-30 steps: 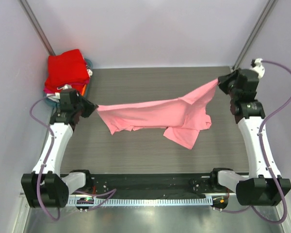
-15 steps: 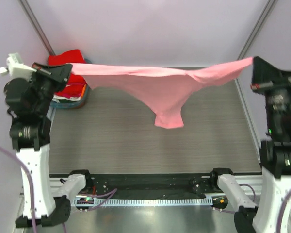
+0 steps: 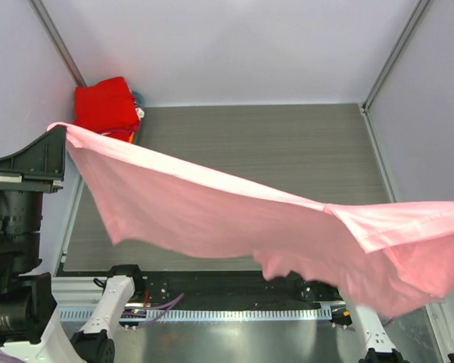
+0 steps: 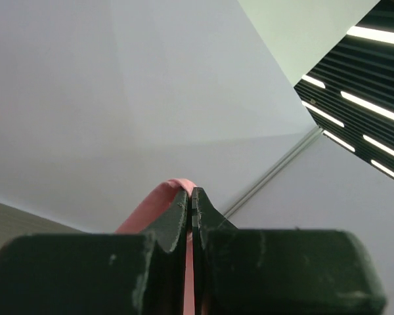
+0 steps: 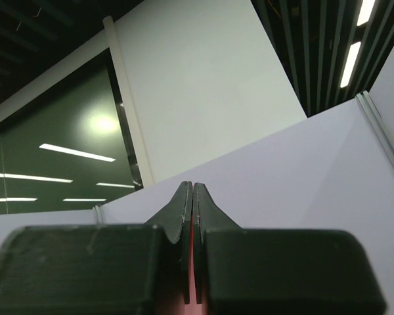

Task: Fold and stack the t-shirts
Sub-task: Flatten the tshirt out

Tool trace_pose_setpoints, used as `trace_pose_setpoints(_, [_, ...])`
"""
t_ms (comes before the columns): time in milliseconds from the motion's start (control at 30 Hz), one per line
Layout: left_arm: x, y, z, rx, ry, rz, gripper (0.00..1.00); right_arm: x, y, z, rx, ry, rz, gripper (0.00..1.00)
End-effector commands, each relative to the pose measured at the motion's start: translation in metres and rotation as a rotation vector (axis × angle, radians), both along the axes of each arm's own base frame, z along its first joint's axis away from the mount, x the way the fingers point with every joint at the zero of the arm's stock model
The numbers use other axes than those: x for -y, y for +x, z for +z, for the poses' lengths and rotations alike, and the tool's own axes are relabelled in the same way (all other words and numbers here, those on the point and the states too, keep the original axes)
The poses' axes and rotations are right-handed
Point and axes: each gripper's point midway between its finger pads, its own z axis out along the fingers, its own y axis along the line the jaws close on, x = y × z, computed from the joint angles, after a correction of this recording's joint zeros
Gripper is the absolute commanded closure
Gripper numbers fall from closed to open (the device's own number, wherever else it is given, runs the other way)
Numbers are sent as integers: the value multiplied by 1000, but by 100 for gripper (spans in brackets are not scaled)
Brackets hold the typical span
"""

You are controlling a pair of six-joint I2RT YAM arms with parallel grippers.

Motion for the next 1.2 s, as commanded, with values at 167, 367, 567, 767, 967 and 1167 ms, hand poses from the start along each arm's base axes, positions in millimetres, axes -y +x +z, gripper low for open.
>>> trace_pose_setpoints(167, [-13,124,-109,-351,-51,30,100,16,216,-72,-474,103,8,99])
trace_pose_setpoints(367, [-12,209,-198,-534,-128,-5,100,16,348,-169,-760,168,45,99])
trace_pose_setpoints(567, [-9,272,-179,-543,-136,-50,100,9,432,-164,-837,163,101,99])
trace_pose_setpoints(767, [-3,329,-122,-486,-122,-110,100,12,480,-119,-785,146,184,99])
trace_pose_setpoints(967, [-12,373,-137,-545,-85,-149,100,24,519,-130,-831,142,356,99])
trace_pose_setpoints(1167, [-8,382,-262,-746,-117,-192,100,16,526,-243,-1000,167,430,99])
